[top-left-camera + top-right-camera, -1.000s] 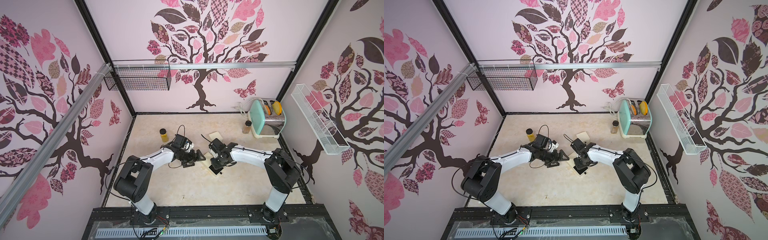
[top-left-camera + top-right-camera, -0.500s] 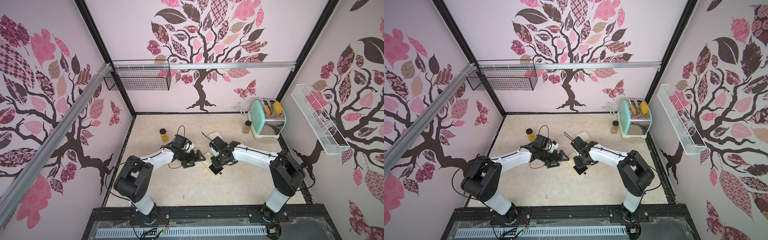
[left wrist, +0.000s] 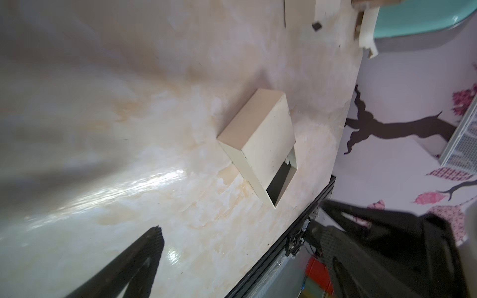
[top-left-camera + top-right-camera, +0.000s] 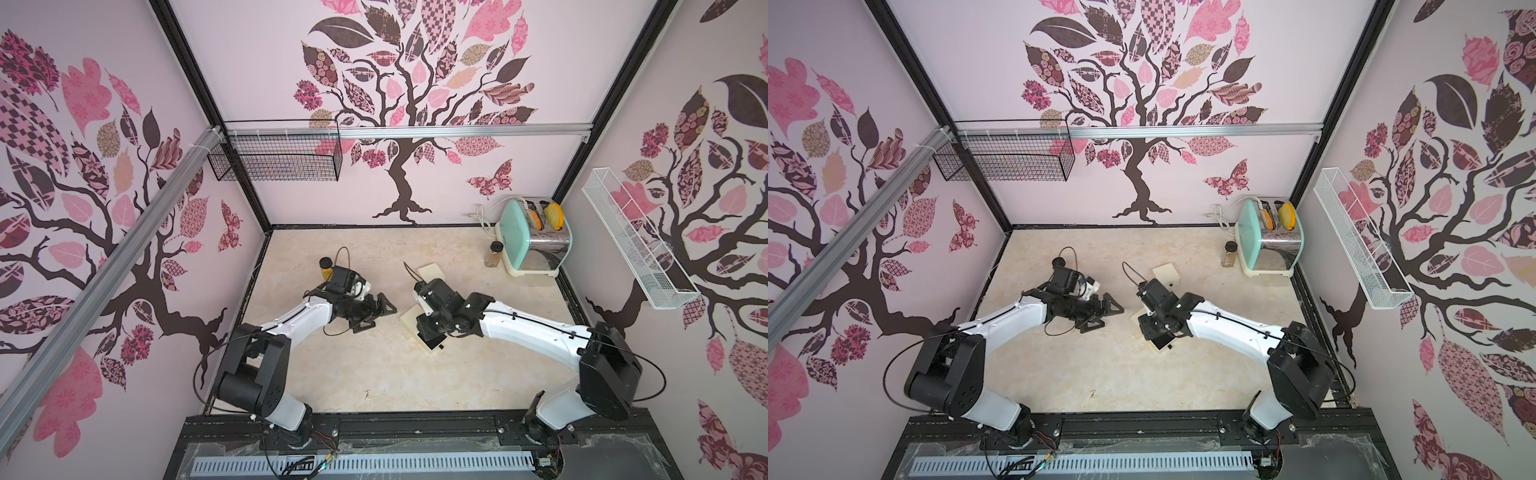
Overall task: Place the earrings into the drawer-style jewelry box
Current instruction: Move the earring at the center of the board.
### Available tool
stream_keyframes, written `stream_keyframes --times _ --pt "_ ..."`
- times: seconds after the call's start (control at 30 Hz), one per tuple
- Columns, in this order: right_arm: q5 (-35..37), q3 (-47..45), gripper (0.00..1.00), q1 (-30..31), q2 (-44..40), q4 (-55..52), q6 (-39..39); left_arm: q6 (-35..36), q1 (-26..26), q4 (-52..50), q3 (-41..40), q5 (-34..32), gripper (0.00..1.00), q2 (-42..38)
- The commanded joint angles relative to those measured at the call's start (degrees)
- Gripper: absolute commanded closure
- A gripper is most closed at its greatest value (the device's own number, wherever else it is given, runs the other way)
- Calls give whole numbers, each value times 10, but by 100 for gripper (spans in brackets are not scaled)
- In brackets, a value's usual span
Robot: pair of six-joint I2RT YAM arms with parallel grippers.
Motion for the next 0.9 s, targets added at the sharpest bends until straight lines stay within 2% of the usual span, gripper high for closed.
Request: stream_keyframes --times 0.0,0.17,0.4,0.57,0.87 --pt "22 -28 71 83 -1 95 55 10 62 -56 -44 -40 2 -31" --pt "61 -39 71 199 44 184 31 10 142 -73 -81 -52 2 -53" --pt "87 28 67 286 140 163 -11 15 160 -90 -78 -106 2 -85" --pt "101 76 65 305 190 123 -13 14 161 -100 -79 -127 2 -99" --pt "114 134 63 308 247 70 -8 23 163 -102 -77 -115 2 -95"
